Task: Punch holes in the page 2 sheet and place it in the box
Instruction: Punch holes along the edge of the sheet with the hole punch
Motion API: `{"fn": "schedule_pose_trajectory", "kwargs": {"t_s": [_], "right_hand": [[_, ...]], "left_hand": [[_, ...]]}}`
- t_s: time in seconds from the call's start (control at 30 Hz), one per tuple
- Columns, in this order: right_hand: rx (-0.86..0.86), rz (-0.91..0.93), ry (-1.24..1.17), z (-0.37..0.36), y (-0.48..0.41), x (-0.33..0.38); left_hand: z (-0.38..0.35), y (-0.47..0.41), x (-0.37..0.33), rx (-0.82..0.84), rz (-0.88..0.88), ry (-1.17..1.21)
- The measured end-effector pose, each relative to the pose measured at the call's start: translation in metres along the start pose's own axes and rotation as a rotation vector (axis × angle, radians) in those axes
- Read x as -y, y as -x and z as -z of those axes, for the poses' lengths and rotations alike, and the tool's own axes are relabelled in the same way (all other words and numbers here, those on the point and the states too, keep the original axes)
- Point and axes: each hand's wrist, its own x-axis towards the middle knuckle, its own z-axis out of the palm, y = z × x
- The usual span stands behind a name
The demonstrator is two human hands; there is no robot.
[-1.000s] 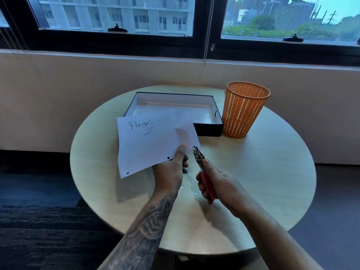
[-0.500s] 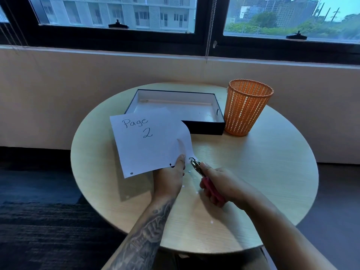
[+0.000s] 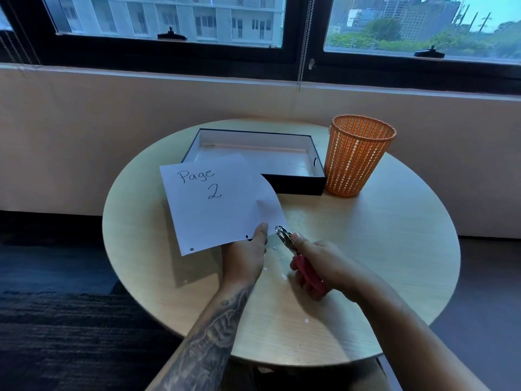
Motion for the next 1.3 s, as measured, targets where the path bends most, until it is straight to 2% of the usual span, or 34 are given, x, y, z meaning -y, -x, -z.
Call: {"fn": "schedule_pose_trajectory", "kwargs": {"t_s": [0.17,0.4,0.57,0.63,0.73,0.8,0.87,0.93,1.07,1.2,1.3], "right_hand": [[-0.085,0.030,0.034,0.015,0.006,-0.005],[-0.496,0.170,0.714,0.035,0.000,-0.033],[-0.516,0.125,0.917,0.037,-0.001,-0.033],[-0.483,0.137,0.782,0.041,-0.005,-0.017],[-0.386,0.244,0.365,0.042,-0.018,0.019],[-0.240,0.241,0.090,0.038,-0.032,0.040],[-0.020,0.165,-0.221,0.033,-0.043,0.055],[0.120,0.097,-0.419,0.030,-0.048,0.066],[0.099,0.110,-0.525,0.020,-0.052,0.074],[0.000,0.296,-0.585,0.021,-0.047,0.086],[-0.026,0.449,-0.649,0.034,-0.037,0.098]], "left_hand": [[0.002,0.004,-0.004,0.009,0.016,0.051],[0.007,0.013,-0.018,0.035,0.034,0.133],[0.008,0.024,-0.022,0.057,0.049,0.211],[0.008,0.028,-0.024,0.070,0.038,0.205],[0.006,0.036,-0.027,0.090,0.049,0.214],[0.006,0.041,-0.028,0.112,0.066,0.210],[0.006,0.046,-0.028,0.149,0.089,0.193],[0.006,0.051,-0.028,0.172,0.113,0.181],[0.006,0.052,-0.026,0.198,0.138,0.198],[0.012,0.047,-0.027,0.233,0.086,0.212],[0.015,0.040,-0.036,0.272,0.061,0.341]]}}
